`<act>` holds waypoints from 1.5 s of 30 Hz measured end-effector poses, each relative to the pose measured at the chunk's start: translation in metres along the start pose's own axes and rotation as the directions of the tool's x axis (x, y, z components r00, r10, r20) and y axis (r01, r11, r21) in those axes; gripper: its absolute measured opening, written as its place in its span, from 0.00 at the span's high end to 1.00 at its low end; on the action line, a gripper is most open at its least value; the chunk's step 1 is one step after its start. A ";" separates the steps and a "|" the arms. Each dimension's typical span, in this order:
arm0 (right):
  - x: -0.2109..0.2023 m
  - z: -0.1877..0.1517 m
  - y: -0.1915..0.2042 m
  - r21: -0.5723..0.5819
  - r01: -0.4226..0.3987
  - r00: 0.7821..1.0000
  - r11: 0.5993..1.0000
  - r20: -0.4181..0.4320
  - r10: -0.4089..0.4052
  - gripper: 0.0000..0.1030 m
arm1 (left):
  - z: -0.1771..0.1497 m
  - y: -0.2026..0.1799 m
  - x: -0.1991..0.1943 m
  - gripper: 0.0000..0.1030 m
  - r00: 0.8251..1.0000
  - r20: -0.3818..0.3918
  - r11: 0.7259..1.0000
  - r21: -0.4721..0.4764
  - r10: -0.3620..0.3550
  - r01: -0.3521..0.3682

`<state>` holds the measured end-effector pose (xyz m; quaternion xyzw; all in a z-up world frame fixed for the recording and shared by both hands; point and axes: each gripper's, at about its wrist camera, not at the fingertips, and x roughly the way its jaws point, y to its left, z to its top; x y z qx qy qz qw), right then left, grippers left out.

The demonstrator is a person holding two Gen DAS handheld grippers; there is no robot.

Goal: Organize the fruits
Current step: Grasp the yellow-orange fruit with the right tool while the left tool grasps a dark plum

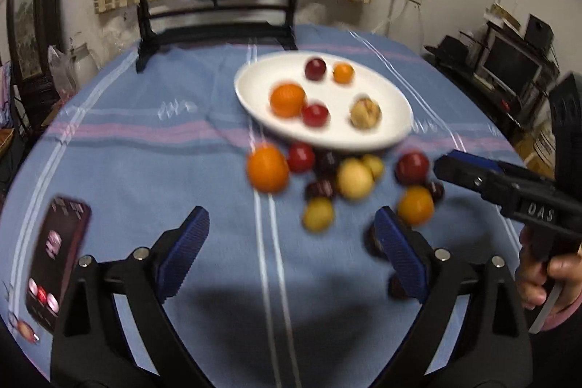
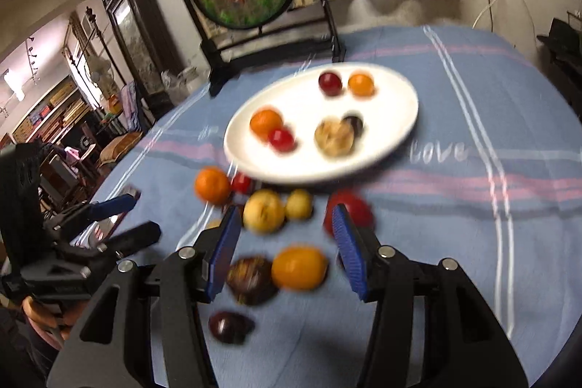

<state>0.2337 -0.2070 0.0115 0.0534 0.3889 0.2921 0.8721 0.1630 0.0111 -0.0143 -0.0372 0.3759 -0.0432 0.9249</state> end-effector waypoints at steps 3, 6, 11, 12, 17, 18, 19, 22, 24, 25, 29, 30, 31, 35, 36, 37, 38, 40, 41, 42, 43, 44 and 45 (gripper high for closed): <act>0.003 -0.014 0.000 0.018 -0.006 0.999 1.000 -0.040 0.007 0.48 | -0.019 -0.006 0.003 0.09 0.999 -0.018 0.998 0.035 -0.043 0.044; 0.008 -0.021 0.002 0.021 0.012 0.998 1.000 -0.069 -0.010 0.51 | -0.031 -0.013 0.003 0.09 0.999 -0.010 0.996 0.080 -0.034 0.035; 0.019 -0.020 -0.005 0.060 0.041 0.994 0.997 -0.103 -0.035 0.56 | -0.031 -0.010 0.001 0.09 0.996 -0.008 0.994 0.060 -0.091 0.092; 0.022 -0.020 -0.008 0.073 0.047 0.993 0.996 -0.114 -0.038 0.57 | -0.031 -0.009 0.002 0.09 0.995 -0.013 0.994 0.056 -0.094 0.095; 0.035 -0.018 -0.015 0.120 0.025 0.989 0.992 -0.148 -0.007 0.57 | -0.031 -0.012 -0.003 0.09 0.994 0.001 0.991 0.070 -0.110 0.110; 0.038 -0.016 -0.015 0.127 0.022 0.989 0.992 -0.150 -0.003 0.57 | -0.031 -0.013 -0.003 0.09 0.994 0.001 0.991 0.074 -0.110 0.110; 0.040 -0.015 -0.016 0.134 0.019 0.988 0.991 -0.153 0.001 0.57 | -0.032 -0.014 -0.003 0.09 0.994 0.002 0.991 0.077 -0.112 0.112; 0.043 -0.013 -0.018 0.138 0.011 0.987 0.990 -0.158 0.011 0.60 | -0.032 -0.014 -0.002 0.09 0.993 -0.002 0.990 0.082 -0.119 0.119; 0.041 -0.014 -0.020 0.141 0.009 0.988 0.990 -0.154 0.013 0.60 | -0.032 -0.015 0.000 0.09 0.992 -0.011 0.989 0.085 -0.122 0.123; 0.040 -0.013 -0.021 0.146 0.008 0.989 0.989 -0.150 0.014 0.60 | -0.032 -0.015 0.000 0.09 0.992 -0.014 0.988 0.086 -0.124 0.124; 0.018 -0.010 -0.025 0.172 -0.025 0.997 0.985 -0.062 0.036 0.60 | -0.034 -0.019 -0.001 0.09 0.989 -0.026 0.984 0.097 -0.148 0.149; 0.013 -0.009 -0.025 0.168 -0.020 0.999 0.986 -0.042 0.027 0.60 | -0.036 -0.025 -0.001 0.10 0.982 -0.048 0.978 0.100 -0.180 0.184; 0.008 -0.008 -0.025 0.163 -0.012 1.000 0.987 -0.023 0.016 0.60 | -0.037 -0.028 -0.001 0.10 0.979 -0.057 0.974 0.100 -0.196 0.201; 0.002 -0.008 -0.026 0.170 -0.023 1.000 0.985 -0.009 0.025 0.60 | -0.040 -0.051 0.002 0.26 0.969 -0.091 0.962 0.125 -0.232 0.242; 0.001 -0.008 -0.025 0.169 -0.033 0.999 0.985 -0.006 0.034 0.60 | -0.041 -0.056 0.004 0.28 0.968 -0.101 0.961 0.132 -0.230 0.242; -0.002 -0.008 -0.024 0.165 -0.040 0.999 0.985 -0.001 0.041 0.60 | -0.040 -0.060 0.008 0.34 0.966 -0.116 0.960 0.135 -0.230 0.245; -0.003 -0.007 -0.022 0.161 -0.045 0.999 0.986 0.002 0.045 0.60 | -0.040 -0.062 0.011 0.38 0.965 -0.128 0.960 0.135 -0.230 0.247; -0.004 -0.007 -0.021 0.161 -0.057 0.998 0.985 0.009 0.056 0.60 | -0.040 -0.066 0.017 0.43 0.965 -0.146 0.962 0.134 -0.219 0.238; -0.005 -0.006 -0.021 0.163 -0.065 0.998 0.985 0.014 0.063 0.60 | -0.040 -0.068 0.021 0.47 0.965 -0.158 0.964 0.133 -0.209 0.231; -0.006 -0.006 -0.022 0.164 -0.069 0.998 0.984 0.017 0.067 0.60 | -0.041 -0.069 0.025 0.49 0.965 -0.168 0.966 0.131 -0.201 0.224; -0.008 -0.006 -0.022 0.166 -0.075 0.997 0.983 0.023 0.072 0.60 | -0.041 -0.070 0.027 0.51 0.965 -0.174 0.966 0.131 -0.197 0.221; -0.008 -0.006 -0.021 0.166 -0.079 0.997 0.983 0.027 0.076 0.60 | -0.042 -0.071 0.030 0.54 0.964 -0.184 0.967 0.131 -0.192 0.218; -0.009 -0.005 -0.021 0.166 -0.084 0.996 0.983 0.030 0.080 0.60 | -0.042 -0.071 0.032 0.56 0.963 -0.194 0.968 0.130 -0.189 0.216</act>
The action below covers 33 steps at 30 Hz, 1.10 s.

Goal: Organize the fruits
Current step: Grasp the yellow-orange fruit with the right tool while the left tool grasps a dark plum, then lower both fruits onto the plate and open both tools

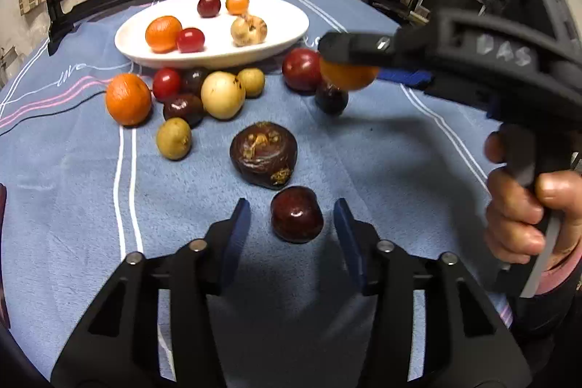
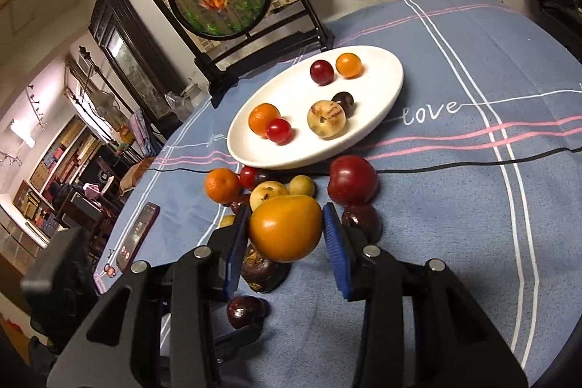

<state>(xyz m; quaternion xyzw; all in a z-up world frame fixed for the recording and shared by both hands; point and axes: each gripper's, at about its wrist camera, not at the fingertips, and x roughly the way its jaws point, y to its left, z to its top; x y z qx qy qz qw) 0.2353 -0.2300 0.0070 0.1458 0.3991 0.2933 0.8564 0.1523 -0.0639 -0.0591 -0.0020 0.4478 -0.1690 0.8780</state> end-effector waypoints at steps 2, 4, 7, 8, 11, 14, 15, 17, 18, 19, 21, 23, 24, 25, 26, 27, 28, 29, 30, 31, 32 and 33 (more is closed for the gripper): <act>0.000 0.000 0.001 -0.001 -0.005 1.000 1.000 0.002 0.005 0.60 | 0.000 0.000 0.002 0.57 1.000 -0.010 1.000 -0.002 0.006 -0.006; 0.001 0.000 0.003 -0.004 -0.010 1.000 1.000 0.001 0.010 0.60 | 0.001 0.001 0.002 0.57 1.000 -0.012 1.000 0.001 0.009 -0.009; 0.000 0.000 0.004 -0.009 -0.008 1.000 1.000 0.006 0.008 0.60 | 0.002 -0.003 0.005 0.57 1.000 -0.018 1.000 0.015 0.020 -0.020; 0.000 0.001 0.003 -0.006 -0.006 1.000 1.000 0.008 0.006 0.60 | 0.002 -0.003 0.005 0.57 1.000 -0.019 1.000 0.017 0.018 -0.018; -0.001 0.001 0.001 0.003 -0.001 1.000 1.000 0.015 0.001 0.60 | 0.003 -0.005 0.006 0.57 1.000 -0.021 1.000 0.022 0.021 -0.020; -0.001 0.000 0.000 0.005 0.003 1.000 1.000 0.014 -0.003 0.60 | 0.003 -0.006 0.005 0.64 0.999 -0.021 0.999 0.022 0.036 -0.036; 0.000 0.000 0.000 0.005 0.005 1.000 1.000 0.012 -0.005 0.60 | 0.003 -0.006 0.005 0.66 0.999 -0.021 0.999 0.023 0.044 -0.044; 0.000 0.000 0.001 0.003 0.006 1.000 1.000 0.011 -0.006 0.60 | 0.003 -0.008 0.004 0.71 0.999 -0.021 0.999 0.028 0.036 -0.035; 0.000 0.000 0.001 0.002 0.008 1.000 1.000 0.011 -0.008 0.60 | 0.002 -0.009 0.002 0.71 0.999 -0.021 0.999 0.031 0.035 -0.035; 0.000 0.000 0.001 0.001 0.009 1.000 1.000 0.011 -0.009 0.60 | 0.001 -0.010 0.002 0.71 0.999 -0.019 0.999 0.032 0.032 -0.031; 0.000 0.000 0.001 0.001 0.010 1.000 1.000 0.013 -0.010 0.60 | -0.002 -0.011 -0.003 0.71 1.000 -0.015 1.000 0.027 0.012 -0.012; 0.000 -0.001 0.002 -0.006 0.021 1.000 1.000 0.016 -0.021 0.60 | -0.001 -0.007 -0.012 0.71 1.000 0.004 1.000 0.012 -0.011 0.011; 0.001 -0.001 0.002 -0.012 0.025 1.000 1.000 0.016 -0.025 0.60 | 0.002 -0.003 -0.019 0.71 1.000 0.023 1.000 0.006 -0.017 0.016; 0.002 -0.001 0.003 -0.018 0.022 1.000 1.000 0.015 -0.022 0.60 | 0.005 0.000 -0.025 0.71 0.999 0.038 1.000 0.001 -0.016 0.016; 0.002 0.000 0.003 -0.024 0.019 1.000 1.000 0.015 -0.018 0.60 | 0.009 0.005 -0.032 0.71 0.998 0.057 1.000 -0.005 -0.014 0.015; 0.002 0.001 0.005 -0.034 0.017 1.000 0.999 0.021 -0.016 0.60 | 0.016 0.013 -0.042 0.71 0.997 0.082 1.000 -0.013 -0.014 0.015; 0.002 0.004 0.007 -0.045 0.015 0.999 0.999 0.029 -0.013 0.60 | 0.022 0.019 -0.048 0.71 0.995 0.099 1.000 -0.020 -0.014 0.016; 0.002 0.008 0.007 -0.053 0.013 0.999 0.999 0.037 -0.011 0.60 | 0.030 0.027 -0.053 0.71 0.993 0.115 0.999 -0.029 -0.012 0.016; 0.001 0.014 0.008 -0.058 0.014 0.999 0.998 0.052 -0.011 0.60 | 0.043 0.038 -0.058 0.71 0.992 0.127 0.999 -0.040 -0.010 0.015; 0.001 0.020 0.007 -0.060 0.021 0.998 0.998 0.067 -0.017 0.60 | 0.053 0.044 -0.060 0.71 0.991 0.136 0.999 -0.046 -0.006 0.013; 0.002 0.030 0.005 -0.058 0.037 0.995 0.998 0.092 -0.031 0.60 | 0.067 0.053 -0.062 0.71 0.988 0.151 0.998 -0.056 0.003 0.005; 0.004 0.038 0.002 -0.054 0.048 0.993 0.997 0.106 -0.042 0.60 | 0.082 0.060 -0.061 0.71 0.987 0.161 0.998 -0.064 0.014 -0.004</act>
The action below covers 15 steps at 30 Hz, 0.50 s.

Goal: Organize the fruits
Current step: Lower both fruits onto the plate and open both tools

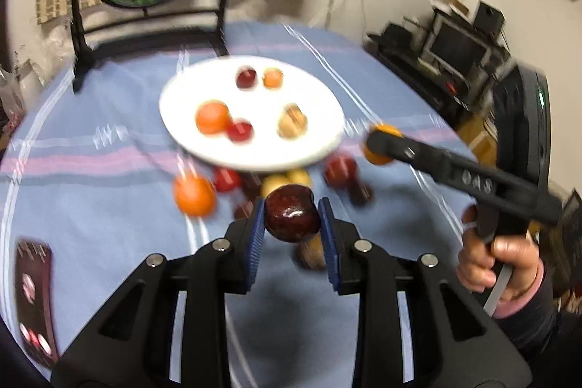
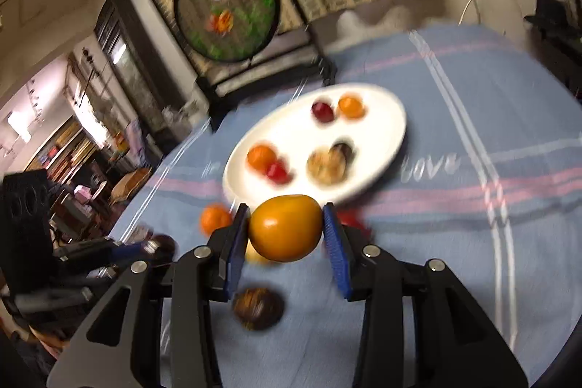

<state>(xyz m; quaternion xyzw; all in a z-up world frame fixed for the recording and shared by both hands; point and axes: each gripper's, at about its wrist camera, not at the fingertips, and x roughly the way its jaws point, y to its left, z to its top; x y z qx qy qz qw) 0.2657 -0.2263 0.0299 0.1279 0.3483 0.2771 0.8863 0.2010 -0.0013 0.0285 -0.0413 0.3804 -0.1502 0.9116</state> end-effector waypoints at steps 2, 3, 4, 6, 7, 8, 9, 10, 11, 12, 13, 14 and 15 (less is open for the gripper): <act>0.013 0.019 -0.010 0.012 0.032 0.999 0.999 0.013 -0.032 0.60 | 0.025 0.011 0.011 0.71 1.000 0.002 1.000 -0.022 0.010 -0.010; 0.020 0.026 -0.014 0.014 0.049 0.999 0.999 0.016 -0.049 0.60 | 0.037 0.015 0.018 0.71 1.000 -0.002 0.999 -0.036 0.013 -0.013; 0.028 0.033 -0.019 0.016 0.068 0.998 0.998 0.016 -0.068 0.60 | 0.052 0.022 0.030 0.71 1.000 -0.010 0.998 -0.053 0.019 -0.020; 0.048 0.045 -0.027 0.013 0.099 0.995 0.995 0.007 -0.099 0.60 | 0.082 0.031 0.060 0.71 0.998 -0.030 0.996 -0.067 0.054 -0.056; 0.058 0.049 -0.031 0.010 0.107 0.994 0.994 -0.002 -0.107 0.60 | 0.092 0.034 0.072 0.71 0.997 -0.039 0.995 -0.068 0.071 -0.074; 0.069 0.053 -0.034 0.007 0.117 0.993 0.993 -0.017 -0.117 0.60 | 0.102 0.036 0.086 0.71 0.995 -0.052 0.994 -0.069 0.086 -0.090; 0.077 0.055 -0.036 0.006 0.121 0.992 0.993 -0.027 -0.121 0.60 | 0.110 0.038 0.099 0.71 0.993 -0.069 0.993 -0.069 0.095 -0.100; 0.084 0.057 -0.039 0.004 0.123 0.992 0.992 -0.035 -0.122 0.60 | 0.118 0.039 0.115 0.71 0.990 -0.089 0.991 -0.065 0.107 -0.113; 0.090 0.060 -0.041 0.001 0.127 0.991 0.992 -0.042 -0.127 0.60 | 0.123 0.040 0.126 0.71 0.988 -0.104 0.991 -0.061 0.116 -0.123; 0.096 0.062 -0.044 -0.001 0.131 0.990 0.991 -0.053 -0.131 0.60 | 0.126 0.041 0.135 0.71 0.985 -0.120 0.990 -0.057 0.124 -0.132; 0.098 0.063 -0.045 0.001 0.129 0.990 0.992 -0.058 -0.129 0.60 | 0.129 0.042 0.146 0.71 0.981 -0.138 0.988 -0.057 0.133 -0.142; 0.102 0.065 -0.048 0.003 0.125 0.990 0.992 -0.062 -0.124 0.60 | 0.130 0.044 0.155 0.71 0.978 -0.153 0.987 -0.056 0.140 -0.150; 0.104 0.067 -0.048 0.000 0.124 0.990 0.992 -0.067 -0.124 0.60 | 0.130 0.045 0.159 0.71 0.976 -0.161 0.986 -0.054 0.144 -0.155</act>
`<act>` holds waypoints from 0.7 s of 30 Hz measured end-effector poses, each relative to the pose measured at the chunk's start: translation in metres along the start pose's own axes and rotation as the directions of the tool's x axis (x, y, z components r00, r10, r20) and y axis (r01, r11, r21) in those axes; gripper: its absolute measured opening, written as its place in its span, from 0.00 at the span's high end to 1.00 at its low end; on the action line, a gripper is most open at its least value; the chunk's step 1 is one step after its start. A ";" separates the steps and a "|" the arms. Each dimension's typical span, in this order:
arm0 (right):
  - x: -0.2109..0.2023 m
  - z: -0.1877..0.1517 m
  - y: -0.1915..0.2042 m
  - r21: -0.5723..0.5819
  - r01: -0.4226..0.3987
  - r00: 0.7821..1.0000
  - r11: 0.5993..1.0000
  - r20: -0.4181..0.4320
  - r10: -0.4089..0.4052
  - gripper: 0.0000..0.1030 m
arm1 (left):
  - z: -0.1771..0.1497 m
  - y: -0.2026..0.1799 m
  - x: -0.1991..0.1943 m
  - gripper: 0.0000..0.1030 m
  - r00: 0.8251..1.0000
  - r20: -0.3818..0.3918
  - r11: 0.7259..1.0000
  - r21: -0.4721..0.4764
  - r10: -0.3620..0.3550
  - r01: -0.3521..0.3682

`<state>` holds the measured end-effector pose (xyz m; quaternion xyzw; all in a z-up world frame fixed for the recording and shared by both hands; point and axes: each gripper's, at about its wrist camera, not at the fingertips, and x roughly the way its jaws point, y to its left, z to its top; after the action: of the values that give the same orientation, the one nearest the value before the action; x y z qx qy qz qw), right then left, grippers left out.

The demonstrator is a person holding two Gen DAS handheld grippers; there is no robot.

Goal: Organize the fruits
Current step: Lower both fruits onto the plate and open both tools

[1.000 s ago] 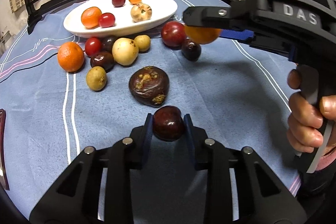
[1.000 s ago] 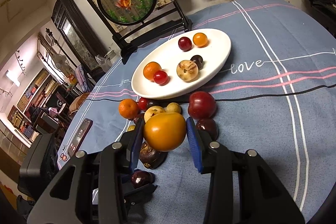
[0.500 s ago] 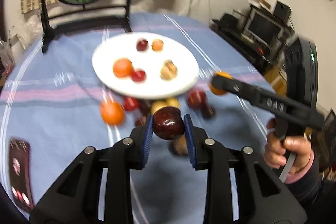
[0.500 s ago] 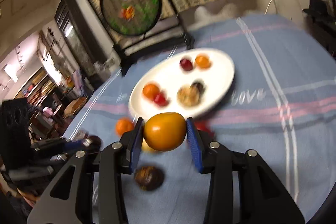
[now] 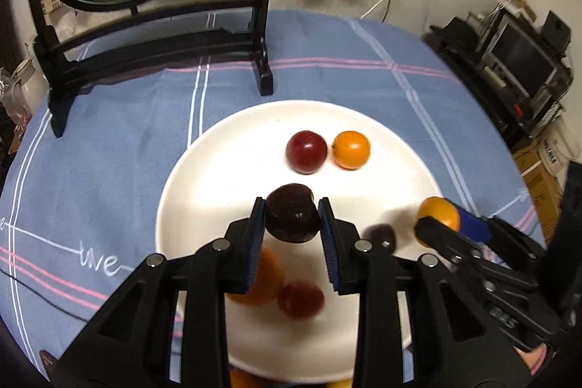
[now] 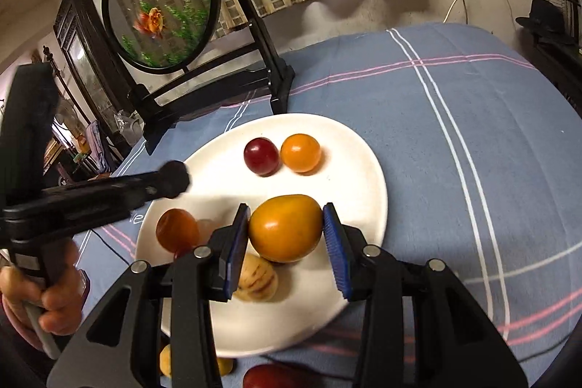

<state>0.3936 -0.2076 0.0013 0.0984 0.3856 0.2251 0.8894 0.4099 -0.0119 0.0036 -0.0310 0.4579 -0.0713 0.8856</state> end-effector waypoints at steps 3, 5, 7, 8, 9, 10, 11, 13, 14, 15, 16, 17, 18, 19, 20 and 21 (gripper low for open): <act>0.005 0.003 -0.001 -0.010 0.001 1.000 1.000 -0.014 -0.001 0.60 | 0.002 0.002 0.015 0.71 1.000 -0.029 1.000 -0.012 0.011 -0.012; 0.008 0.005 -0.002 -0.006 0.007 1.000 1.000 -0.029 -0.007 0.56 | 0.000 0.002 0.015 0.54 0.999 -0.031 1.000 -0.017 0.025 -0.025; 0.005 0.005 -0.001 0.003 0.011 0.999 1.000 -0.039 -0.011 0.51 | -0.002 0.001 0.001 0.28 0.998 0.015 0.998 -0.021 0.061 -0.061; -0.001 0.005 -0.001 0.007 0.014 0.999 1.000 -0.034 -0.014 0.51 | -0.004 0.000 -0.012 0.26 0.995 0.055 0.997 -0.021 0.081 -0.080; -0.007 0.006 0.001 0.005 -0.001 1.000 1.000 -0.024 0.001 0.51 | -0.005 -0.001 -0.021 0.26 0.993 0.074 0.996 -0.015 0.088 -0.087; -0.012 0.006 0.002 0.000 -0.007 1.000 1.000 -0.017 0.007 0.51 | -0.010 -0.002 -0.035 0.26 0.992 0.088 0.996 -0.003 0.089 -0.089; -0.022 0.006 0.007 -0.016 -0.009 1.000 1.000 -0.004 0.009 0.51 | -0.015 -0.004 -0.046 0.24 0.992 0.097 0.996 0.004 0.085 -0.086; -0.038 0.002 0.012 -0.044 -0.012 1.000 0.999 0.009 0.012 0.51 | -0.032 -0.005 -0.076 0.18 0.987 0.136 0.996 0.008 0.084 -0.086; -0.048 -0.004 0.016 -0.065 -0.016 1.000 0.998 0.014 0.017 0.51 | -0.047 -0.005 -0.094 0.15 0.982 0.165 0.996 0.004 0.086 -0.088; -0.056 -0.011 0.018 -0.086 -0.014 1.000 0.996 0.016 0.015 0.51 | -0.061 -0.005 -0.107 0.14 0.980 0.182 0.996 0.003 0.084 -0.086; -0.063 -0.018 0.020 -0.104 -0.006 1.000 0.995 0.013 0.007 0.51 | -0.076 -0.005 -0.119 0.14 0.978 0.197 0.997 0.003 0.073 -0.075; -0.070 -0.030 0.021 -0.120 -0.003 1.000 0.993 0.004 0.004 0.51 | -0.086 -0.005 -0.125 0.14 0.977 0.205 0.998 0.003 0.065 -0.067; -0.077 -0.041 0.021 -0.124 -0.011 1.000 0.992 -0.010 0.009 0.51 | -0.102 -0.006 -0.134 0.14 0.975 0.216 0.998 0.002 0.057 -0.059; -0.080 -0.049 0.020 -0.119 -0.017 1.000 0.993 -0.021 0.014 0.51 | -0.125 -0.009 -0.142 0.13 0.973 0.226 0.999 0.005 0.051 -0.053; -0.085 -0.059 0.018 -0.112 -0.027 0.999 0.993 -0.033 0.023 0.51 | -0.137 -0.011 -0.144 0.13 0.973 0.228 0.999 0.010 0.049 -0.053; -0.087 -0.068 0.018 -0.113 -0.024 0.999 0.993 -0.049 0.019 0.51 | -0.157 -0.016 -0.147 0.13 0.973 0.228 0.998 0.023 0.049 -0.056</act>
<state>0.2863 -0.2331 0.0167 0.0466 0.3923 0.2585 0.8816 0.1962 -0.0031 0.0331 -0.0140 0.3533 -0.0506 0.9340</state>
